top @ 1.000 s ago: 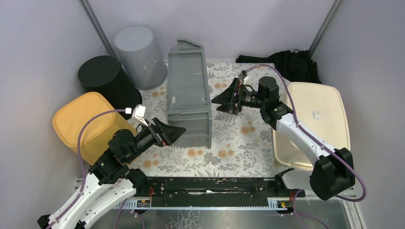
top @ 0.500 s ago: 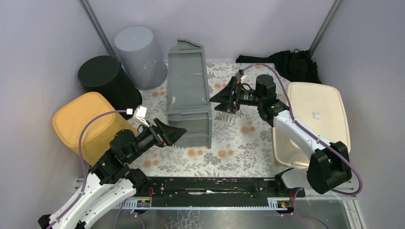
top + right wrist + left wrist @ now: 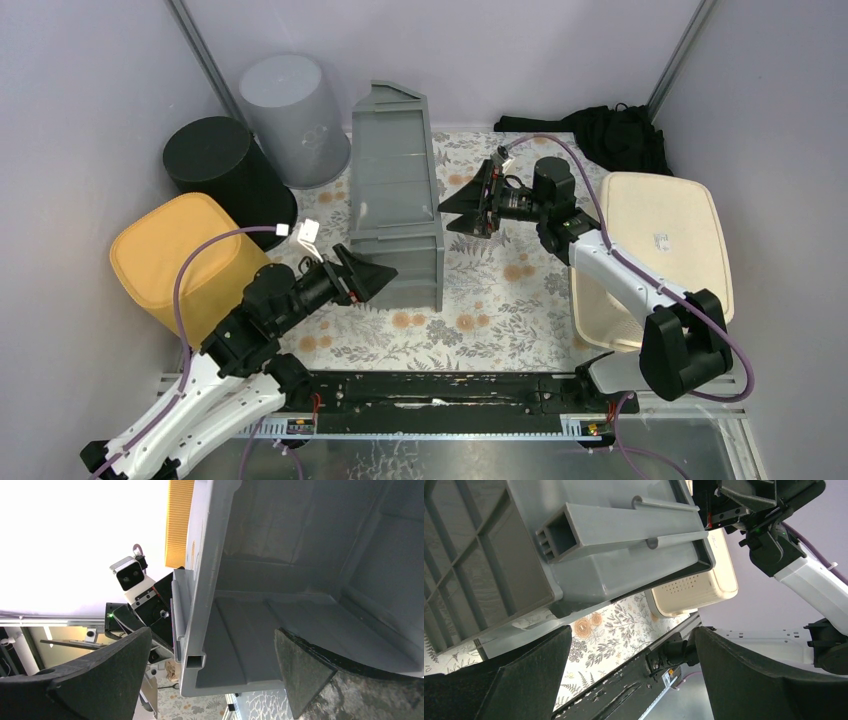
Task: Turn the large container upside down
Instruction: Turn the container upside down at the center of the board.
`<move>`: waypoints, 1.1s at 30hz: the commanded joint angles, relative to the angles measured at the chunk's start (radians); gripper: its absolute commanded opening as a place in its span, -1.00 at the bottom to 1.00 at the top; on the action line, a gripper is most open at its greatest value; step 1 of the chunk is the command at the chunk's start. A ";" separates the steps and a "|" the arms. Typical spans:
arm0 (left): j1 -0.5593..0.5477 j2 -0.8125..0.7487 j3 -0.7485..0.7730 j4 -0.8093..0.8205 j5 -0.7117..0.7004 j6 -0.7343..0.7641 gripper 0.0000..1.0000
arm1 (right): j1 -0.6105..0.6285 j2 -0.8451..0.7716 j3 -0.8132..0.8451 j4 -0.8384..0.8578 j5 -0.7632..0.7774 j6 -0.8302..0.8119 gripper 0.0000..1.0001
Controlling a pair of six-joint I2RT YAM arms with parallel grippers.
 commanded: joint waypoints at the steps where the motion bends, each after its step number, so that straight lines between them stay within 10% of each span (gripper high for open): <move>1: 0.005 -0.034 -0.006 0.078 -0.003 0.013 1.00 | -0.003 0.002 0.046 0.050 -0.049 0.015 0.99; 13: 0.006 -0.038 0.009 0.074 0.010 0.028 1.00 | -0.001 0.060 0.151 -0.087 -0.032 -0.053 0.98; 25: 0.006 -0.111 0.049 -0.012 -0.031 0.040 1.00 | 0.066 0.215 0.260 -0.023 -0.122 -0.006 0.30; 33: 0.005 -0.130 0.077 -0.057 -0.047 0.056 1.00 | 0.125 0.220 0.232 0.113 -0.133 0.091 0.38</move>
